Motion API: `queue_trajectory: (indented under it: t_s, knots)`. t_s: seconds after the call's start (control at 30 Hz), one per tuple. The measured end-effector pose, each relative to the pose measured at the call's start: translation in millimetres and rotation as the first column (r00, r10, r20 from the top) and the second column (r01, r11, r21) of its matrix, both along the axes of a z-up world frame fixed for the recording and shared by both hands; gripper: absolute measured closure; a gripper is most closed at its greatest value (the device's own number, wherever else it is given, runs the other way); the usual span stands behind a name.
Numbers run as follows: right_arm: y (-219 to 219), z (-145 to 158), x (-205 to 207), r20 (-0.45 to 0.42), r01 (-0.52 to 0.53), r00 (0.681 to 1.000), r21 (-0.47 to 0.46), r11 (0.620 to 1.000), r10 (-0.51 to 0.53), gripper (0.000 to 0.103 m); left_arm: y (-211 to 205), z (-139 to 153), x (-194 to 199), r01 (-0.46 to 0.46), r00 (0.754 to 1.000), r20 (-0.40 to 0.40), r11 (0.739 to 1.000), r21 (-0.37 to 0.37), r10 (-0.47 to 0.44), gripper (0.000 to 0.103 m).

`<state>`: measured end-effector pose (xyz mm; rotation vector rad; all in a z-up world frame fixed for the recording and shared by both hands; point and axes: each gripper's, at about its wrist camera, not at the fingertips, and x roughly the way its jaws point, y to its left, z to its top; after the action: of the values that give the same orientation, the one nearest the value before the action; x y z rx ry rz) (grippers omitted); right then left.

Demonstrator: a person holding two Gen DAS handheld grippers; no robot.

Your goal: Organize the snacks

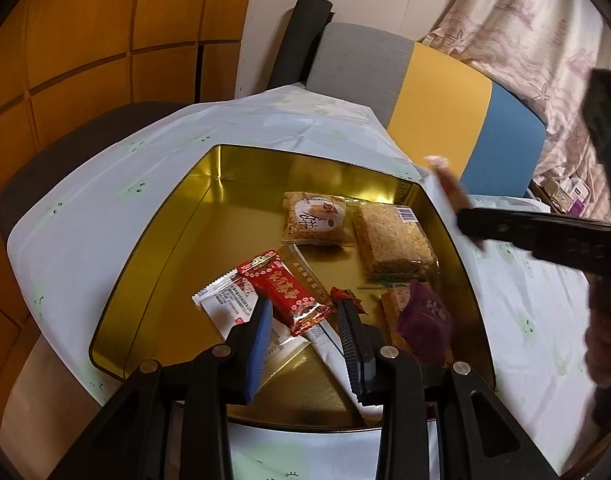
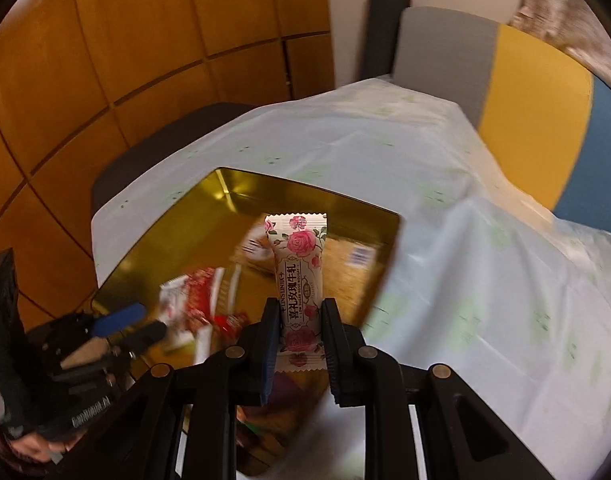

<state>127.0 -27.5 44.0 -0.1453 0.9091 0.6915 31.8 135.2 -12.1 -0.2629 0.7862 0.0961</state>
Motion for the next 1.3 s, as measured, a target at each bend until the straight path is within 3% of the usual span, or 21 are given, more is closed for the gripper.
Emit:
queue_trajectory:
  t_s: [0.33, 0.7, 1.03, 1.1, 1.3]
  knots:
    - [62.6, -51.5, 9.2, -0.115, -0.065, 0.992, -0.081, 0.995, 0.056, 0.080, 8.4, -1.1, 0.5, -0.031, 1.000, -0.002, 1.000, -0.006, 0.030, 0.069]
    - [57.4, -68.6, 2.4, -0.139, -0.050, 0.990, -0.079, 0.996, 0.039, 0.080, 12.8, -2.3, 0.8, -0.055, 0.998, -0.002, 0.998, 0.012, 0.055, 0.067]
    - [36.7, -41.5, -11.3, -0.035, 0.053, 0.998, -0.025, 0.998, -0.054, 0.080, 11.6, 2.3, -1.9, -0.094, 0.996, 0.012, 0.993, 0.076, 0.094, 0.050]
    - [29.4, -34.1, -19.5, 0.005, 0.091, 0.996, -0.020, 0.996, -0.091, 0.075, 10.5, 4.7, -3.6, -0.094, 0.995, 0.022, 0.992, 0.084, 0.093, 0.047]
    - [3.3, -20.4, -46.2, 0.074, 0.217, 0.973, 0.018, 0.976, -0.218, 0.072, 4.5, 14.4, -10.7, -0.101, 0.994, 0.057, 0.988, 0.116, 0.095, 0.046]
